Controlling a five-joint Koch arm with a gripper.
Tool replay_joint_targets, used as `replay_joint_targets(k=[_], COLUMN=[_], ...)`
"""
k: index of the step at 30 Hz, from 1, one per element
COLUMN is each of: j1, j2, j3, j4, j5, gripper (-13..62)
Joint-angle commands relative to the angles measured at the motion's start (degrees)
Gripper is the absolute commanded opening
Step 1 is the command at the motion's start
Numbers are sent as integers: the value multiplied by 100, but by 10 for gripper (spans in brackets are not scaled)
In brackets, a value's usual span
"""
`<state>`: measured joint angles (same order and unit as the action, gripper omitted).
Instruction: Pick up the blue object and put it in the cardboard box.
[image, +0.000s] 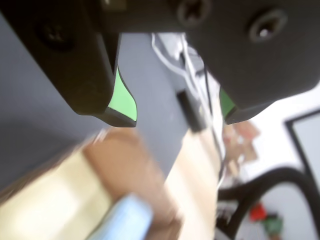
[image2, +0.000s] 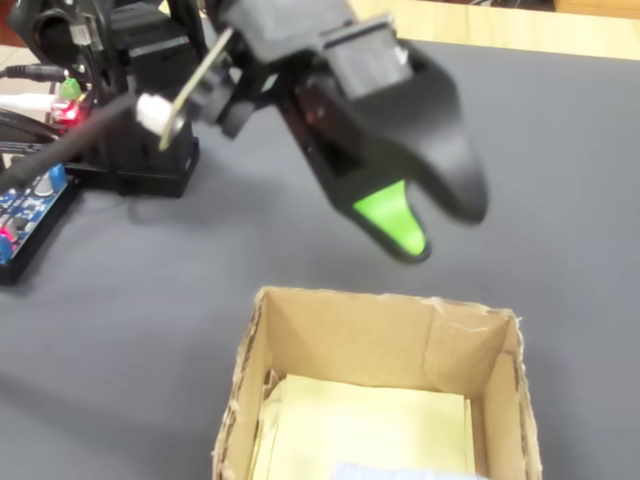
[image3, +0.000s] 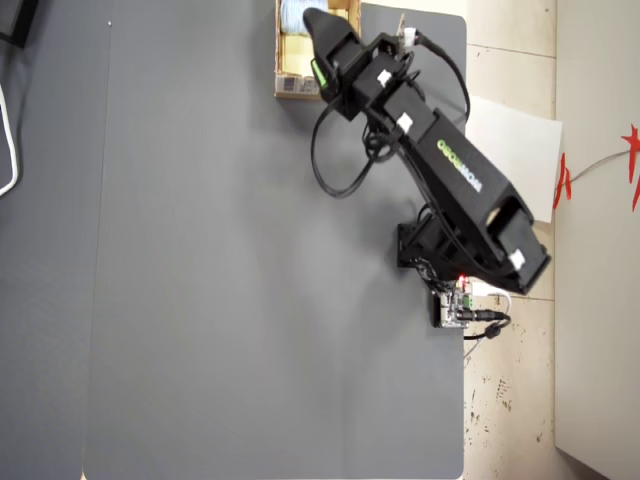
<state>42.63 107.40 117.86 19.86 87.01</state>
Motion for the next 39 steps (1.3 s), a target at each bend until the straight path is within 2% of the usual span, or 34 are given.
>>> replay_joint_targets(k=[1,17,27,39], j1=[-299,-2654,-3551,-4025], j2=[501,2786,2830,2830], j3=[53,2804,3797,5643], j4=[-633,-1934,-2101,-2461], j5=[316,642,677,659], gripper=[337,339,340,340])
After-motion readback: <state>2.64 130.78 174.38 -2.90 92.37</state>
